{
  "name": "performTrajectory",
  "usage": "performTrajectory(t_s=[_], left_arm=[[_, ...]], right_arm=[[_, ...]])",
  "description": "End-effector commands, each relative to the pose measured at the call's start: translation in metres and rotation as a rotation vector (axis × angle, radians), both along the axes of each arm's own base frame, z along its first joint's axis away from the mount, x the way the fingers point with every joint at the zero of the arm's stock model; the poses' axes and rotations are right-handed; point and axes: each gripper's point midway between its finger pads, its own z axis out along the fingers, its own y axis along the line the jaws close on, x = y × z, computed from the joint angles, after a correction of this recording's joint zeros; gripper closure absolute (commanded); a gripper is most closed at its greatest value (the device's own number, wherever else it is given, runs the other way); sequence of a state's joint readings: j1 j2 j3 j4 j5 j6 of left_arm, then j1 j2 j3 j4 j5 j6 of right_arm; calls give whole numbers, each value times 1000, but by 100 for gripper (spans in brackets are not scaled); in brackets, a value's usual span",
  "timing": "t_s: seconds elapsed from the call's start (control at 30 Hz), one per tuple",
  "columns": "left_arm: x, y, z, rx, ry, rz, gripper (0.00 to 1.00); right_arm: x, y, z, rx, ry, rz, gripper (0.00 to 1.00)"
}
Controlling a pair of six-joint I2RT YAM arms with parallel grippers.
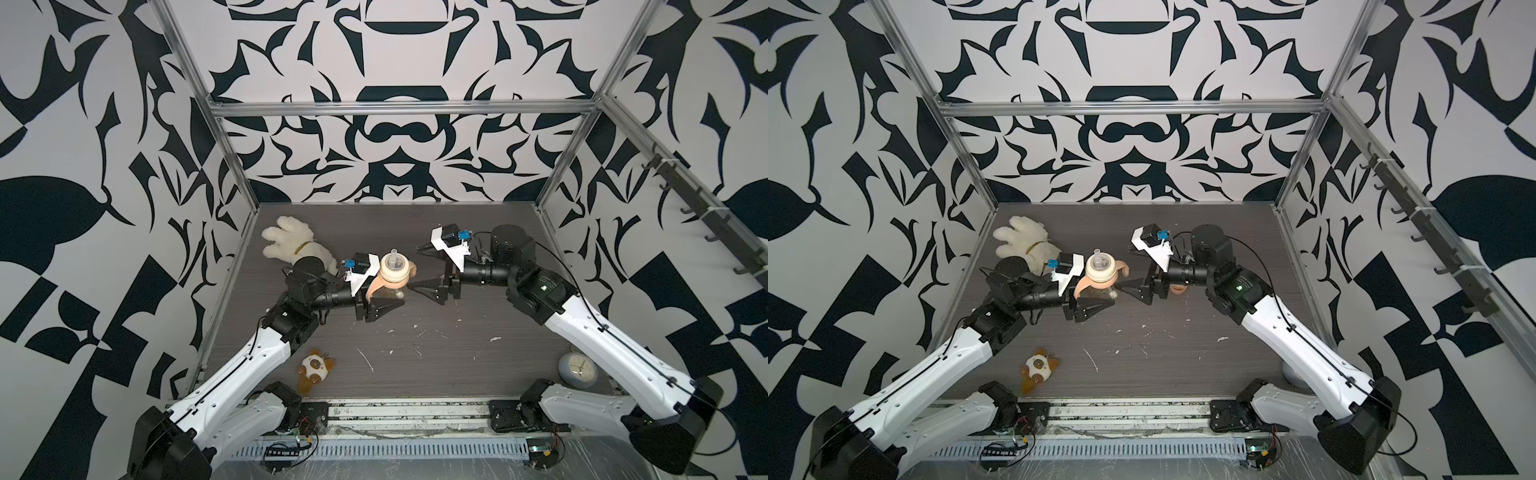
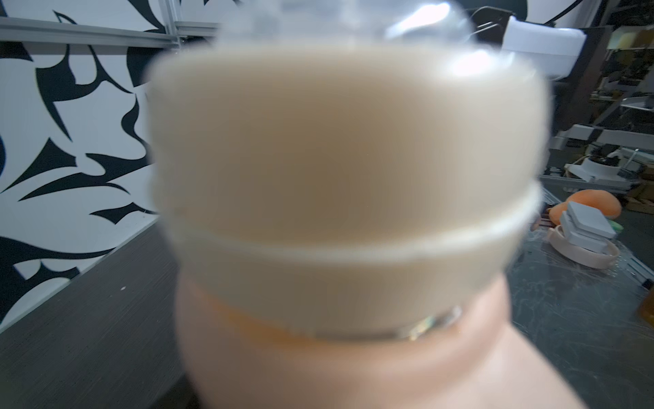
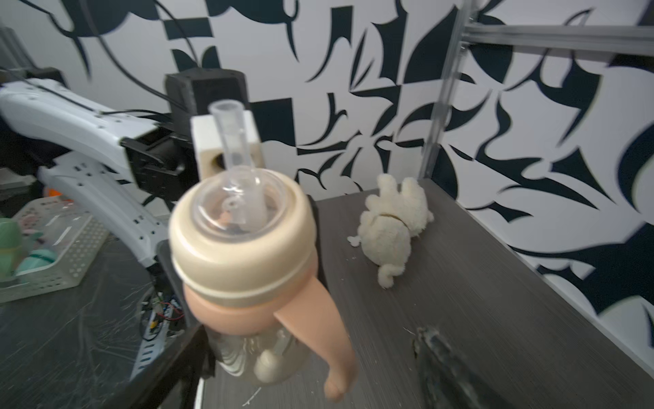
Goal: Assemble the baby bottles
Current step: Screw the nipple onto the baby bottle.
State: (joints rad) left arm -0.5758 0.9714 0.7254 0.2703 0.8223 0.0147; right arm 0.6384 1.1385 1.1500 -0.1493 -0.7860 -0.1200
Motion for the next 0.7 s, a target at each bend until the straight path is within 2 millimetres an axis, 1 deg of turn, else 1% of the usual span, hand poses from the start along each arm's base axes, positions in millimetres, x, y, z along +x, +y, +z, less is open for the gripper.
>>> performTrajectory(t_s=[0.0,0.07,0.2,0.27,0.53,0.67], left_arm=[[-12,-2,12,-13,-3,-83,100],[-12,-2,12,-12,0,-89,100],[-13,-3,11,-9,5,-99,100],[-13,-3,11,-9,6,-100,100],[-14,-2,12,-10,5,-105,100],[-15,-3,11,-9,7,-111,100]], right_arm=[[-43,1,37,81,-69,249,11],[-49,1,39,82,-74,296,12],[-52,2,45,93,-88,337,15],[-46,6,49,98,-85,333,16],[-21,18,49,87,-68,272,19],[-19,20,54,109,-69,280,19]])
